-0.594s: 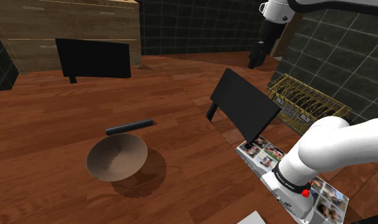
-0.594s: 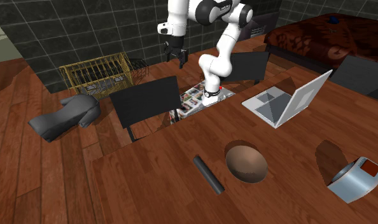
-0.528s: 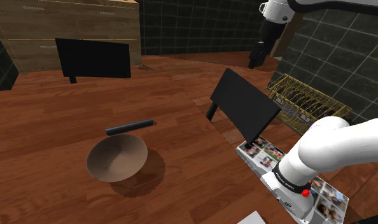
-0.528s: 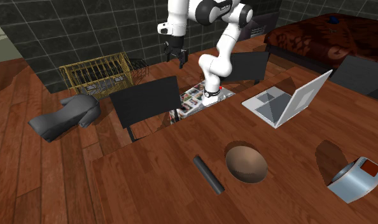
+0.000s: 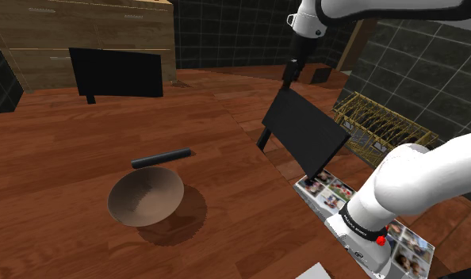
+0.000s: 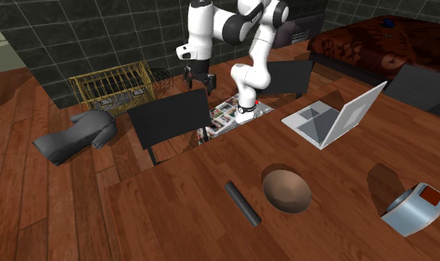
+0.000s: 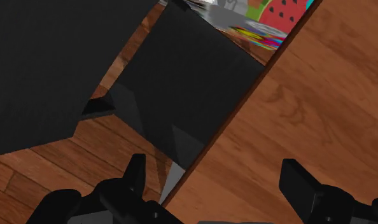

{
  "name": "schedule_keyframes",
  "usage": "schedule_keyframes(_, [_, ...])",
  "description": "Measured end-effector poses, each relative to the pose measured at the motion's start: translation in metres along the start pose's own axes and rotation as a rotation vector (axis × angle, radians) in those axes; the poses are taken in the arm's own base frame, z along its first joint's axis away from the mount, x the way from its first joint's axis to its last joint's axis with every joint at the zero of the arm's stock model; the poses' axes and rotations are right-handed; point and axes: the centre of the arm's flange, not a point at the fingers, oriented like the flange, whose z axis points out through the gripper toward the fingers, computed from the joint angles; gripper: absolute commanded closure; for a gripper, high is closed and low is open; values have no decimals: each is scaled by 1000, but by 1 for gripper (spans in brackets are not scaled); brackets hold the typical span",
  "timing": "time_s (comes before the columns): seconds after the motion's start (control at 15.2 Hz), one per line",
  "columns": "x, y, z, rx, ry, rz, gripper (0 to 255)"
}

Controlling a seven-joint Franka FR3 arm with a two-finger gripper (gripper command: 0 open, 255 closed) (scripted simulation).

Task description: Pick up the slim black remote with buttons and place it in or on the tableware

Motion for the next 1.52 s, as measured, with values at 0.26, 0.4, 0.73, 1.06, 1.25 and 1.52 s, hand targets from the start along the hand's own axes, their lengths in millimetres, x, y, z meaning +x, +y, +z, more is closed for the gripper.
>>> schedule_keyframes(0.26, [45,-14,23,19,-3,-105,0])
schedule_keyframes(0.4, [66,-26,36,28,-5,-157,0])
schedule_keyframes(0.73, [115,-59,63,51,-9,-289,0])
schedule_keyframes(1.06, [159,-96,92,75,-13,-420,0])
schedule_keyframes(1.25, [181,-126,107,89,-16,-499,0])
schedule_keyframes(1.52, [214,-160,127,108,-19,-604,0])
